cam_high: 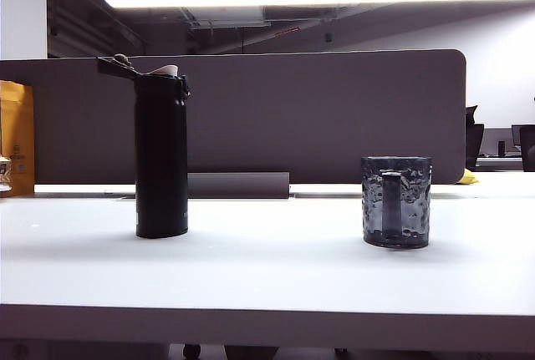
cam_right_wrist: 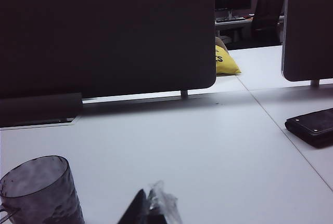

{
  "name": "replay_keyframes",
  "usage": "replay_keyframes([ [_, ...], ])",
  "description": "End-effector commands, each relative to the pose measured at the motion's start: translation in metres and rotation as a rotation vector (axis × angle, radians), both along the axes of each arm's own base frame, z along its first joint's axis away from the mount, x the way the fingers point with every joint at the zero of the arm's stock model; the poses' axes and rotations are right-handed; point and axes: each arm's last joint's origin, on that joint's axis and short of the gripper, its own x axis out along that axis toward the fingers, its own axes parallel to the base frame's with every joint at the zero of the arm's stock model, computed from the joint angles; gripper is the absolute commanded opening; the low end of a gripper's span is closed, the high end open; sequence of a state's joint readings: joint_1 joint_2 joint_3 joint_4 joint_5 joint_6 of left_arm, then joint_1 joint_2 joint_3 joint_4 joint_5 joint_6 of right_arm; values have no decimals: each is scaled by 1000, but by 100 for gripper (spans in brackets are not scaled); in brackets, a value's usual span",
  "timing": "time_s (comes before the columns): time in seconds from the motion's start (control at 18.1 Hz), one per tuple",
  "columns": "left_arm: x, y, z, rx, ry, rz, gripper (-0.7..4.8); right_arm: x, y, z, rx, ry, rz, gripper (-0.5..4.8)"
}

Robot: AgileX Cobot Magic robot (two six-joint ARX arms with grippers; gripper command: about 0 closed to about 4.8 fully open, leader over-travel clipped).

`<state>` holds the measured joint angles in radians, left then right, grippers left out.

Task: Pick up the black thermos, pour some water into the cup, then place the black thermos back on the table.

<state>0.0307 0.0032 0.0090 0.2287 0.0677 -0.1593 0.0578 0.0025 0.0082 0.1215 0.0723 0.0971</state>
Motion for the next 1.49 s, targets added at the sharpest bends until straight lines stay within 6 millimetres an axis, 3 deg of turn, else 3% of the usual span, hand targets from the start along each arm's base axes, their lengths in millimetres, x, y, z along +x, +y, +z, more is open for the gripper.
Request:
replay_keyframes([
  [0.06,0,0,0,-8,3,0,-5,0,0,-3,5,21,-4,-4],
  [0.28,2,0,-10,5,108,7,-5,1,0,-4,3,35,4,-4],
  [0.44,1,0,-6,-7,89,2,-5,0,0,-2,1,25,9,-3],
  [0.5,0,0,-1,-34,74,-4,-3,-2,1,9,2,-14,40,53],
  [0.55,-2,0,5,-55,60,-12,24,-5,1,19,14,-36,59,142],
  [0.61,-5,-1,17,-70,26,-44,195,-11,1,37,60,-40,64,251],
  [0.66,-8,-1,25,-70,3,-63,268,-15,1,49,58,-30,76,326],
  [0.72,-13,-3,40,-55,-38,-113,377,-21,2,69,40,-15,120,479],
  [0.77,-16,-4,48,-50,-60,-128,479,-23,3,82,33,-9,144,479],
  [0.94,-19,-6,74,-70,-77,-210,479,-17,6,129,25,-14,243,479],
  [1.1,-3,-9,86,-40,-8,-348,479,10,12,159,2,-17,408,479],
  [1.21,15,-12,89,-29,36,-435,479,31,18,166,12,8,478,479],
  [1.49,54,-26,91,9,171,-511,479,57,47,168,11,-49,555,479],
])
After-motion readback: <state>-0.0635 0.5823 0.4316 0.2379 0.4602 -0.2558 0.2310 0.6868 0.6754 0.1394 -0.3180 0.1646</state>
